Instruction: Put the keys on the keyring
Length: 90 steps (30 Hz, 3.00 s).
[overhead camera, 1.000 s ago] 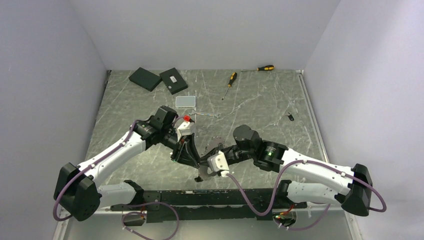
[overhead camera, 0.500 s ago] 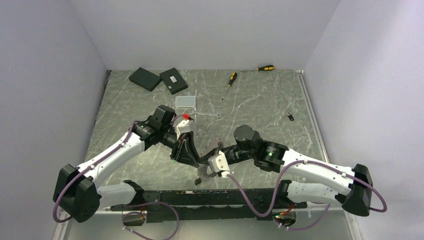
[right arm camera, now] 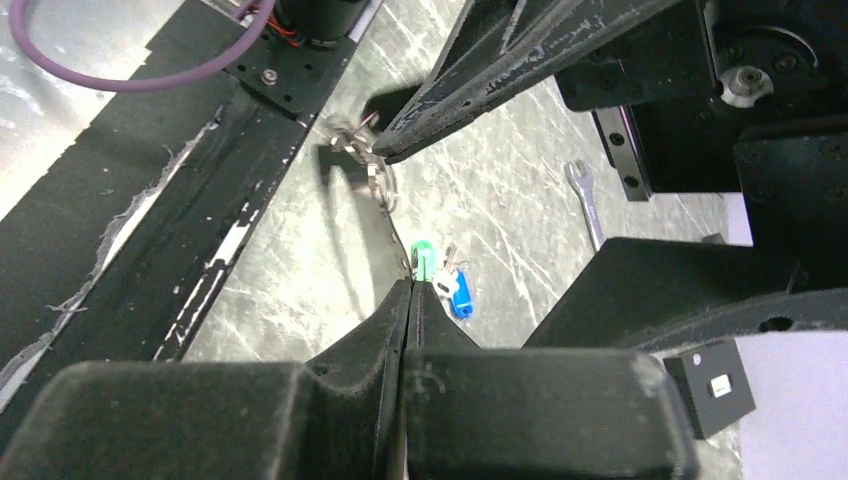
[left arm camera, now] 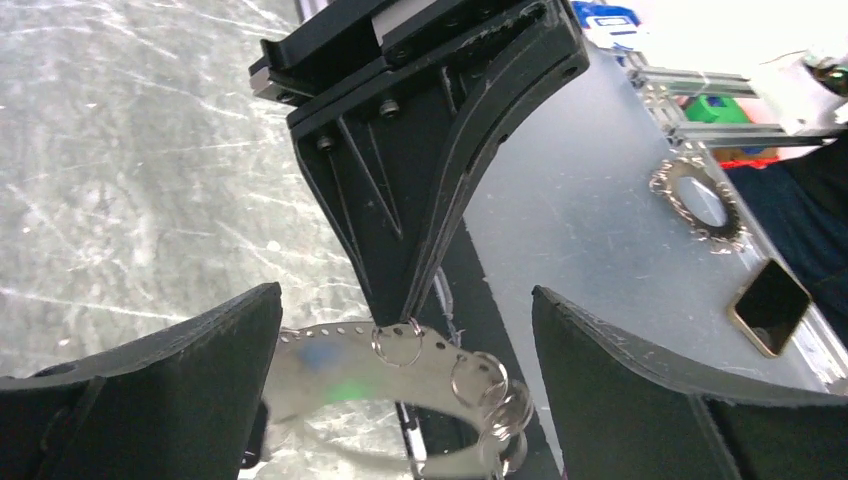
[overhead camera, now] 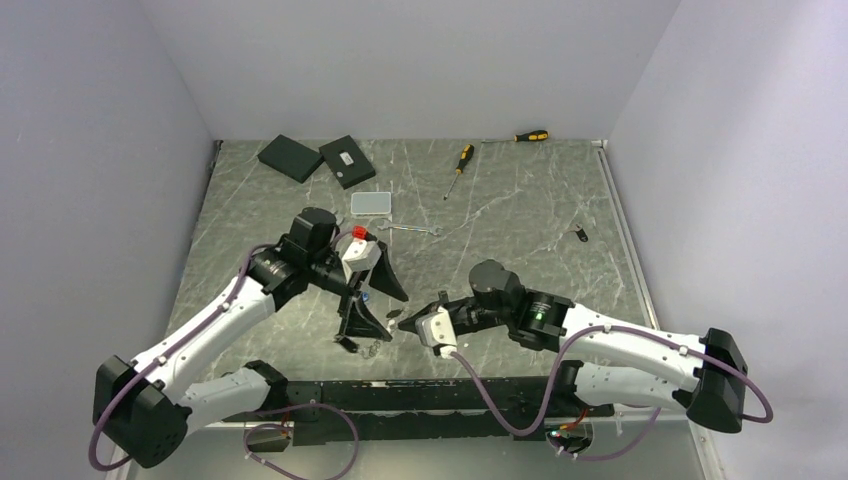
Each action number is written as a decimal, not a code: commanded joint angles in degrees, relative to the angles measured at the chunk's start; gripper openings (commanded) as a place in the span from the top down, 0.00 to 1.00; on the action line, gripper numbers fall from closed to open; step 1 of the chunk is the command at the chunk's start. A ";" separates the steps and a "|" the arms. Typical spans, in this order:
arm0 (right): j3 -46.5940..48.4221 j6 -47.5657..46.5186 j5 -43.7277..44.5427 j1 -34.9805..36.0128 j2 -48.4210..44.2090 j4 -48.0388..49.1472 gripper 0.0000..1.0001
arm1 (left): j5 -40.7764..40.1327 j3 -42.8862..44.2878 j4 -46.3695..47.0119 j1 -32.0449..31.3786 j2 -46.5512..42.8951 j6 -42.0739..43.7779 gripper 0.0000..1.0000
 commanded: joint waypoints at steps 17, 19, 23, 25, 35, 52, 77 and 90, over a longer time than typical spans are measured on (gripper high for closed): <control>-13.89 13.87 11.73 0.28 -6.19 35.42 1.00 | -15.50 -5.07 12.71 0.32 -8.85 -5.07 0.40; -14.53 14.47 12.73 0.28 -6.27 36.98 1.00 | -15.89 -4.77 11.94 0.33 -8.81 -4.44 0.45; -15.68 16.64 13.29 0.28 -6.28 40.82 1.00 | -17.68 -4.65 11.75 0.32 -8.64 -4.02 0.53; -15.90 17.33 12.88 0.26 -6.05 41.47 1.00 | -17.60 -4.74 12.21 0.32 -8.47 -4.26 0.54; -16.47 18.65 12.80 0.23 -6.18 42.83 1.00 | -18.30 -4.13 12.06 0.32 -7.39 -4.01 0.75; -14.55 19.28 7.91 0.28 -6.32 39.77 1.00 | -16.04 -3.61 13.24 0.33 -7.64 -4.24 1.00; -10.58 19.58 10.02 -1.91 -11.26 26.45 0.36 | -15.64 -16.52 38.12 0.39 -23.04 -5.73 1.00; -5.92 18.64 4.27 -2.01 -8.03 22.36 0.38 | -12.22 -25.27 56.67 0.43 -28.25 -2.67 1.00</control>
